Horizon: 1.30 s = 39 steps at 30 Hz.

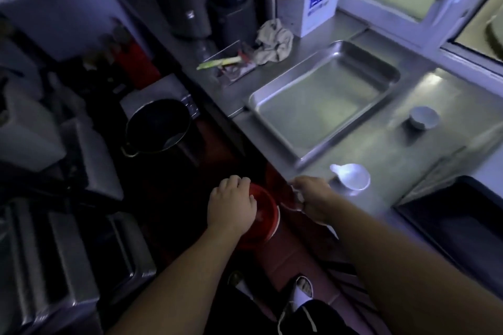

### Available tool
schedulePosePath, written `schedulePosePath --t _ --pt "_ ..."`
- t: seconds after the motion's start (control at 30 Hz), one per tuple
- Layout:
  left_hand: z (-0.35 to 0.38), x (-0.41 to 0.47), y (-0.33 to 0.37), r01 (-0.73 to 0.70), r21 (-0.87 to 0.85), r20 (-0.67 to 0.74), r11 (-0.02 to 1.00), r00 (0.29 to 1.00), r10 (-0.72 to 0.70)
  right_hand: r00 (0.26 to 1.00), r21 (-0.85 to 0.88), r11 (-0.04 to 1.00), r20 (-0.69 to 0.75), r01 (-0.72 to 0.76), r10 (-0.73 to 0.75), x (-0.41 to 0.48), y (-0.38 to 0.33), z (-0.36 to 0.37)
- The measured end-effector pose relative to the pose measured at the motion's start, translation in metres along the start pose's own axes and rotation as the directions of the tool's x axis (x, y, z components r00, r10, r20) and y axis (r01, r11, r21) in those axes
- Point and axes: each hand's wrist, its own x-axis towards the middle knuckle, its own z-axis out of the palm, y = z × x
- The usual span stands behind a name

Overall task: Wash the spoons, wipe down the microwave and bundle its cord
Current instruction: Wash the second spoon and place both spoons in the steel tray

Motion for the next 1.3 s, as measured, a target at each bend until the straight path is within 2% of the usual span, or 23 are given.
schedulePosePath --t 0.13,0.23,0.33,0.4,0.47,0.57,0.77,0.83,0.97,1.13,1.3 --pt "0.013 -0.018 -0.054 0.106 -0.037 0.038 0.994 0.994 -0.104 0.998 -0.275 0.960 0.050 0.055 -0.043 0.016 0.019 0.049" --pt "0.026 -0.028 -0.094 0.161 -0.045 0.079 0.986 0.984 -0.157 0.997 -0.440 0.898 0.076 0.023 0.011 0.031 0.036 0.085" --pt "0.040 -0.035 -0.131 0.194 -0.052 0.119 0.980 0.975 -0.187 0.991 -0.608 0.792 0.130 0.053 0.034 0.040 0.048 0.118" --pt "0.050 -0.038 -0.154 0.208 -0.060 0.145 0.976 0.970 -0.198 0.985 -0.721 0.687 0.167 0.088 0.049 0.046 0.054 0.142" --pt "0.058 -0.040 -0.175 0.218 -0.065 0.171 0.974 0.964 -0.205 0.993 -0.799 0.591 0.118 0.110 -0.026 0.058 0.065 0.162" --pt "0.072 -0.039 -0.201 0.221 -0.062 0.189 0.973 0.960 -0.206 0.990 -0.830 0.543 0.074 0.128 -0.121 0.071 0.077 0.186" --pt "0.098 -0.026 -0.233 0.234 -0.045 0.235 0.971 0.947 -0.217 0.988 -0.883 0.464 0.002 0.074 -0.153 0.097 0.093 0.205" --pt "0.108 -0.018 -0.236 0.240 -0.052 0.241 0.969 0.945 -0.221 0.993 -0.906 0.420 0.012 0.061 -0.117 0.111 0.101 0.205" --pt "0.128 -0.003 -0.237 0.257 -0.063 0.258 0.964 0.938 -0.233 0.999 -0.947 0.321 -0.015 -0.028 0.044 0.143 0.116 0.204" --pt "0.165 0.013 -0.229 0.270 -0.076 0.283 0.960 0.929 -0.239 0.991 -0.980 0.166 0.123 0.112 0.058 0.188 0.136 0.191" --pt "0.209 0.031 -0.214 0.272 -0.097 0.324 0.957 0.918 -0.228 0.989 -0.976 0.155 0.151 0.150 -0.006 0.235 0.159 0.176"
